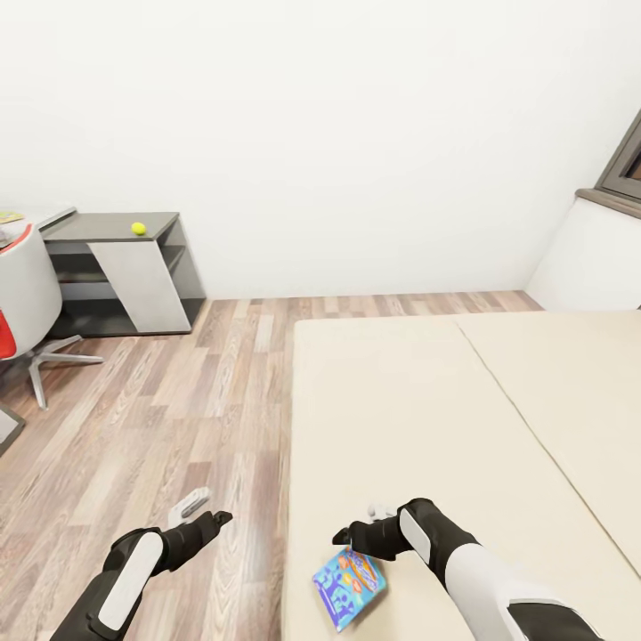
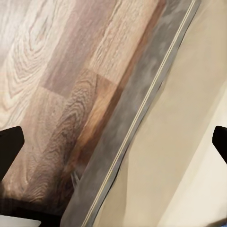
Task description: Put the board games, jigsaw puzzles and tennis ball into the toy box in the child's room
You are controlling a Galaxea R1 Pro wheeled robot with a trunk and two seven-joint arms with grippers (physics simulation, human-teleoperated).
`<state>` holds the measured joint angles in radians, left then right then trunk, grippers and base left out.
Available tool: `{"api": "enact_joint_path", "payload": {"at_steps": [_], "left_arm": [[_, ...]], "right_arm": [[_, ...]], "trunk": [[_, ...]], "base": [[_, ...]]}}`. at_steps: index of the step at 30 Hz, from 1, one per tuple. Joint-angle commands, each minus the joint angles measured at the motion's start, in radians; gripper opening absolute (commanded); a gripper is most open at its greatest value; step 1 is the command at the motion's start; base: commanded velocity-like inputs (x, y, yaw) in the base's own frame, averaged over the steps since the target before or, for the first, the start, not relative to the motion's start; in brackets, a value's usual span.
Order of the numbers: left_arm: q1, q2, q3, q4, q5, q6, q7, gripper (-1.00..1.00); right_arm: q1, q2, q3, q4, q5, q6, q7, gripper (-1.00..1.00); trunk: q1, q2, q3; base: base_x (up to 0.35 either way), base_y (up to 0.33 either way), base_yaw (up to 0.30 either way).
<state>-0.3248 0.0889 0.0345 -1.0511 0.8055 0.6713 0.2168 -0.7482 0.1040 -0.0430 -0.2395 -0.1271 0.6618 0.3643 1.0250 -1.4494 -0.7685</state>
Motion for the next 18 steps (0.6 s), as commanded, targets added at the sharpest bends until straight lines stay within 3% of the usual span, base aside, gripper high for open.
{"api": "enact_joint_path", "payload": {"at_steps": [1,18], "left_arm": [[0.0,0.0,0.0,-0.001,0.011,0.004,0.008,1.0],[0.0,0.0,-0.001,-0.001,0.011,0.004,0.009,1.0]], "right_arm": [[0.0,0.0,-0.004,-0.001,-0.005,0.007,-0.002,1.0],[0.0,0.0,-0.004,-0.001,-0.005,0.008,-0.002,1.0]], "trunk": [[0.0,0.0,-0.001],[0.0,0.0,-0.001]], "base": [[0.0,0.081,0.0],[0.0,0.024,0.0]]}}
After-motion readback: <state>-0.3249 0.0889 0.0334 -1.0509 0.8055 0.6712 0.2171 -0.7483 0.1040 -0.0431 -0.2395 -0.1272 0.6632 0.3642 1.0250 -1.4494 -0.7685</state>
